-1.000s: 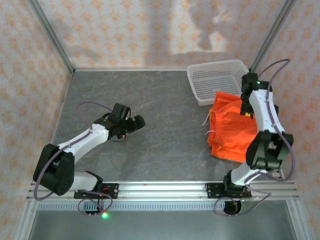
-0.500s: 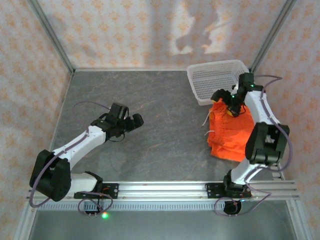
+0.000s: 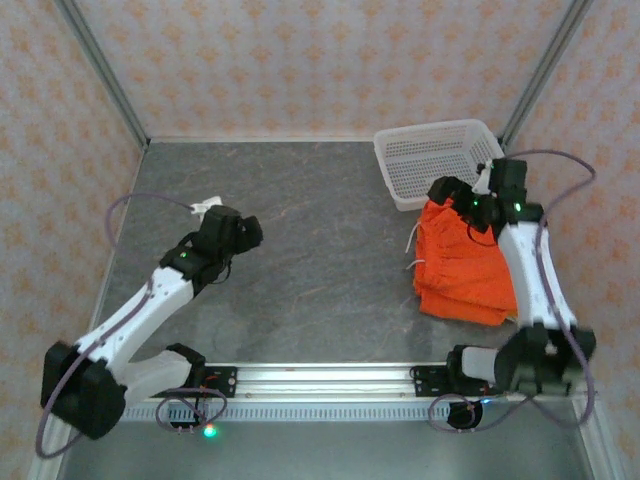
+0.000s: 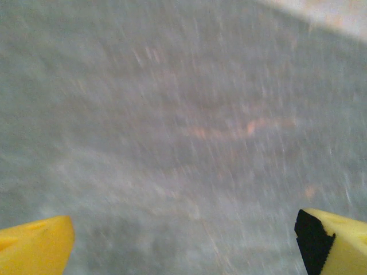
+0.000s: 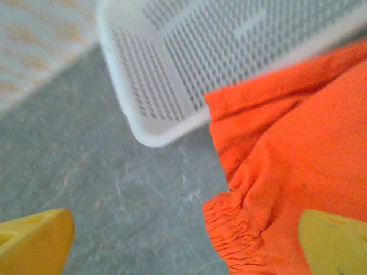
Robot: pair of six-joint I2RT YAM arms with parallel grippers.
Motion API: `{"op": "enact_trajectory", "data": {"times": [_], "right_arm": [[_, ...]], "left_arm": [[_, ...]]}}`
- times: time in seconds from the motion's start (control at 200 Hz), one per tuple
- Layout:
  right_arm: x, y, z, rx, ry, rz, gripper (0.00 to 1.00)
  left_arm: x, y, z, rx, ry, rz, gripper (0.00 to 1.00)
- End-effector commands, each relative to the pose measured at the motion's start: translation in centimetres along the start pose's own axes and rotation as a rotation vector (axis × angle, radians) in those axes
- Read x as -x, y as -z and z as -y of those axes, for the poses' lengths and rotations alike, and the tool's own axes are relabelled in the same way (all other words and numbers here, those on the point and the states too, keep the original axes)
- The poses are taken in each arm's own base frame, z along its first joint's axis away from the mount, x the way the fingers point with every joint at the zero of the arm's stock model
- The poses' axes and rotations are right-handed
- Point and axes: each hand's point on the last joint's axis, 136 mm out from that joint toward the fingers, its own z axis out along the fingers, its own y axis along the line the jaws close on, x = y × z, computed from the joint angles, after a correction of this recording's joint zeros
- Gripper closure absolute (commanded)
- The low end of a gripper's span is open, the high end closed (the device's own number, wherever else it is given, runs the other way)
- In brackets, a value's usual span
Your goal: Fold and stack the shorts
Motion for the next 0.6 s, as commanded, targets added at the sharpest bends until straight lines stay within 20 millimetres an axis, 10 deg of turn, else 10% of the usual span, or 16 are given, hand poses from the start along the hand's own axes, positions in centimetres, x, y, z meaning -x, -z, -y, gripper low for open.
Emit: {"op": "enact_trajectory", "data": {"times": [0.0, 0.59], "right_arm": [[0.9, -0.4, 1.8, -0.084, 0.087, 0.128, 0.01], [-1.2, -5.5, 5.1, -0.109, 0.291, 0.410, 0.01]], "left_arm": [[3.2, 1.1, -4.2, 0.200, -0.135, 0.261, 0.00], [1.2, -4.6, -8.9, 0.331, -0.176, 0.409, 0.00]]}}
